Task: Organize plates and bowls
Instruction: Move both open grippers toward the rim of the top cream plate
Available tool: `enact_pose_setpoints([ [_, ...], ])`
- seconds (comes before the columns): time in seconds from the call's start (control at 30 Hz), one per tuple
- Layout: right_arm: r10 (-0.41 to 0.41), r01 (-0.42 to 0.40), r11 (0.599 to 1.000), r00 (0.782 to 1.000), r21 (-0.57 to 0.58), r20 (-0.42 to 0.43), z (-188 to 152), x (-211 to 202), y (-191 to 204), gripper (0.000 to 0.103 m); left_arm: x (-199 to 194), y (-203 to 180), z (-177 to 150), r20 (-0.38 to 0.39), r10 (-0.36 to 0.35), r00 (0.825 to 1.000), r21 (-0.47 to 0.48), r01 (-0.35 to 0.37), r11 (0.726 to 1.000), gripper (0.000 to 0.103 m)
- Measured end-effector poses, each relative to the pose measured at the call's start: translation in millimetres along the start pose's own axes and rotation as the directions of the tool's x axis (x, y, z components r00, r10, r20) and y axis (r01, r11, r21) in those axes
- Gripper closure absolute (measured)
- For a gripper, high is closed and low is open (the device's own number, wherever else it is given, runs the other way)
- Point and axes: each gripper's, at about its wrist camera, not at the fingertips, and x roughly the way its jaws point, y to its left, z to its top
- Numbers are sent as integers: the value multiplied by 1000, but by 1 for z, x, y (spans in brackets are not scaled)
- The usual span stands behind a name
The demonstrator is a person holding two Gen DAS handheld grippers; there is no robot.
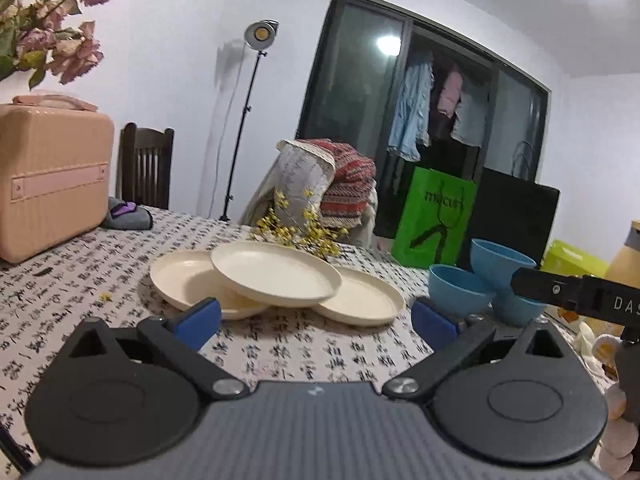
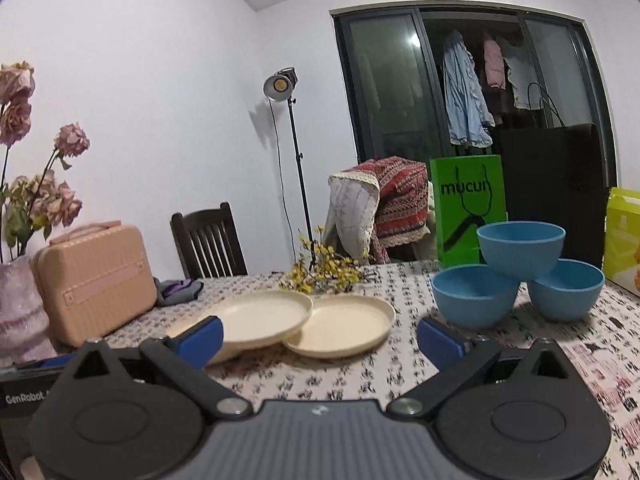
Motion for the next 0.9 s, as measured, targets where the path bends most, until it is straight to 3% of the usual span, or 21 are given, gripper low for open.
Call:
enact_pose_setpoints([
  [0.33, 22, -21, 1000, 1000, -8, 23, 26, 24, 14, 0, 7, 12, 25, 26, 38, 999, -57, -37, 998, 0],
  [0.57, 56, -56, 998, 998, 20, -5, 44, 42, 15, 0, 16, 14, 46, 47, 92, 995, -75, -88, 993, 0],
  [0.9, 67, -64, 997, 996, 48, -60, 74, 82, 15, 0, 51, 39, 75, -43, 153, 987, -178, -158, 971, 0],
])
